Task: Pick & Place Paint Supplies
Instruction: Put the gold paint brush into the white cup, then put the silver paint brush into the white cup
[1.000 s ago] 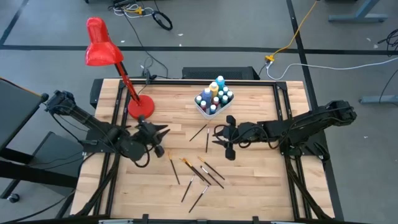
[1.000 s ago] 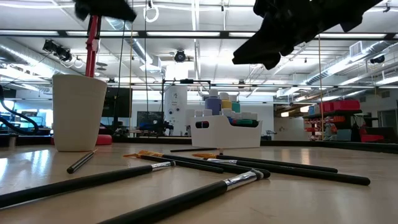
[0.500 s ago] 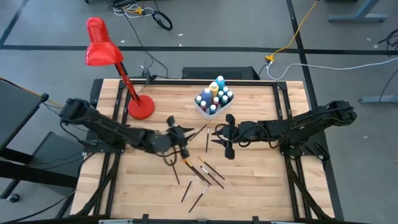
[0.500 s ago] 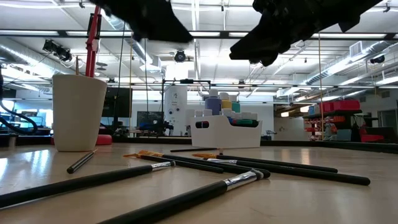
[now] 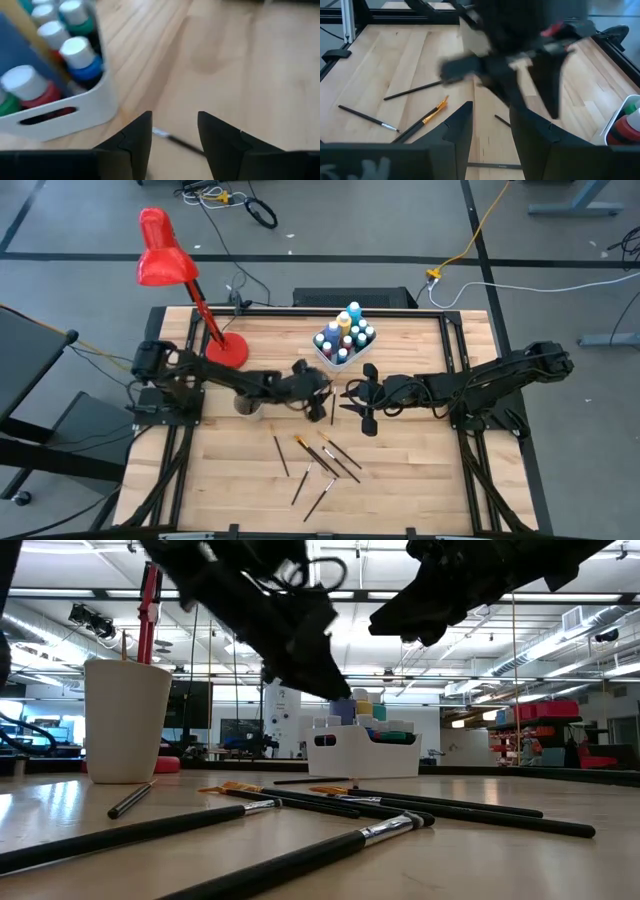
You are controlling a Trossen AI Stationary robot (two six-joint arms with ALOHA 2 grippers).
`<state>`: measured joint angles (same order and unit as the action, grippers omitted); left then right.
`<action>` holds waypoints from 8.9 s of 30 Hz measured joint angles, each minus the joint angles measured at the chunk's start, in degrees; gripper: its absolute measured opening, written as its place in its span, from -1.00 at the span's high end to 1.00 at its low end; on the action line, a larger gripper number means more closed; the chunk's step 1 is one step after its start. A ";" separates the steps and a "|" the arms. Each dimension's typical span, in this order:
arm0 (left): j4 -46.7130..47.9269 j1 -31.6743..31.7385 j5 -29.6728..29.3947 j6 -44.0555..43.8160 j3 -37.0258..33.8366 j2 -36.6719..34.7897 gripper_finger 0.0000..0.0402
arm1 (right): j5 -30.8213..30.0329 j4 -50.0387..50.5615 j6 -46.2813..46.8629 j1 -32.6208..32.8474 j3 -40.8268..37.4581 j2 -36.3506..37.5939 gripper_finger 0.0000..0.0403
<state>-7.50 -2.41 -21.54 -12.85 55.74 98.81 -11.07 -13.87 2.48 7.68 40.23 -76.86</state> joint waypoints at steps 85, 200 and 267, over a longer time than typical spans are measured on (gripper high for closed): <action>-0.69 3.54 19.55 1.32 4.16 14.86 0.97 | 7.63 -30.81 -0.32 -11.17 -17.66 -27.56 0.39; 37.54 -9.00 -12.15 4.38 13.19 -17.39 0.91 | -14.32 15.25 -7.13 1.70 6.23 -8.31 0.17; -33.92 -26.78 -46.09 11.14 -31.05 -34.04 0.75 | 2.61 2.75 7.91 14.08 -14.12 -8.37 0.16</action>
<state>-41.42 -29.19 -67.64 -1.71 24.69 64.77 -8.46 -11.11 10.39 21.77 26.11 -85.23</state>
